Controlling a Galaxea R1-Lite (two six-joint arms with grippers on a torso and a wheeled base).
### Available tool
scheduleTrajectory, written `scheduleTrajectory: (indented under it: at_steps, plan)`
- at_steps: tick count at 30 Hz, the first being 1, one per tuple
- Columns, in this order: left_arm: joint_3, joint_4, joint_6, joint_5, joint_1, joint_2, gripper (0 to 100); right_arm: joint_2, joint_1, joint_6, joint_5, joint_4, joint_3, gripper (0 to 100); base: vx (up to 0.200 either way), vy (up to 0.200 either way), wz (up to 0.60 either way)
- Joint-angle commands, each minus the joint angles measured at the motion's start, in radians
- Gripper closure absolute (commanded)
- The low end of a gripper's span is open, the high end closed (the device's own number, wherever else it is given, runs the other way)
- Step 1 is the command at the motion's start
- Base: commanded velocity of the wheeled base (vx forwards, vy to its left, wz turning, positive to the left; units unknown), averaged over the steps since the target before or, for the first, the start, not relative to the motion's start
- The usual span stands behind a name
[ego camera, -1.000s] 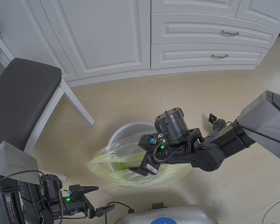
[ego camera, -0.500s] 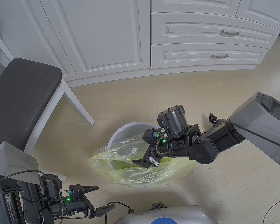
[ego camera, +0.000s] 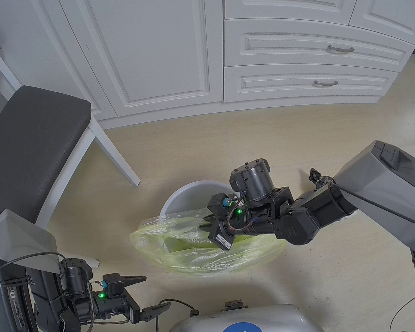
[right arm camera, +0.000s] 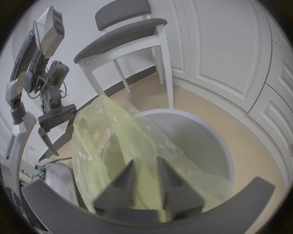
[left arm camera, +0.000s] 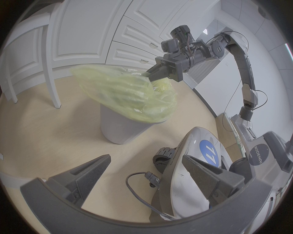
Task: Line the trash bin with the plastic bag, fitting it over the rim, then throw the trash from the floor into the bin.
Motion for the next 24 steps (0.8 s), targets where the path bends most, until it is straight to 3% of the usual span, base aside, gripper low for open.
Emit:
scheduleTrajectory:
  at_steps: [1, 6, 13, 17, 20, 24]
  plan:
    - [0.0, -0.001, 0.0, 0.0, 0.0, 0.001, 0, -0.02, -0.003, 0.009, -0.007, -0.002, -0.022, 100, 0.0, 0.0, 0.0]
    - [-0.002, -0.001, -0.001, 0.0, -0.001, 0.001, 0, -0.023, -0.011, 0.011, -0.023, -0.002, -0.059, 100, 0.0, 0.0, 0.0]
    - [-0.011, -0.001, -0.001, 0.0, 0.0, 0.001, 0, 0.032, -0.031, 0.017, -0.247, -0.007, -0.23, 100, 0.0, 0.0, 0.0]
    - [-0.012, -0.001, -0.001, 0.0, -0.001, -0.002, 0, 0.066, -0.031, 0.038, -0.306, -0.017, -0.295, 100, 0.0, 0.0, 0.0]
    - [-0.009, -0.001, -0.003, 0.0, -0.003, -0.005, 0, 0.109, -0.029, 0.106, -0.368, -0.071, -0.348, 100, 0.0, 0.0, 0.0]
    - [-0.005, -0.001, -0.001, 0.0, -0.018, -0.006, 0, 0.163, -0.029, 0.149, -0.386, -0.189, -0.37, 100, 0.0, 0.0, 0.0]
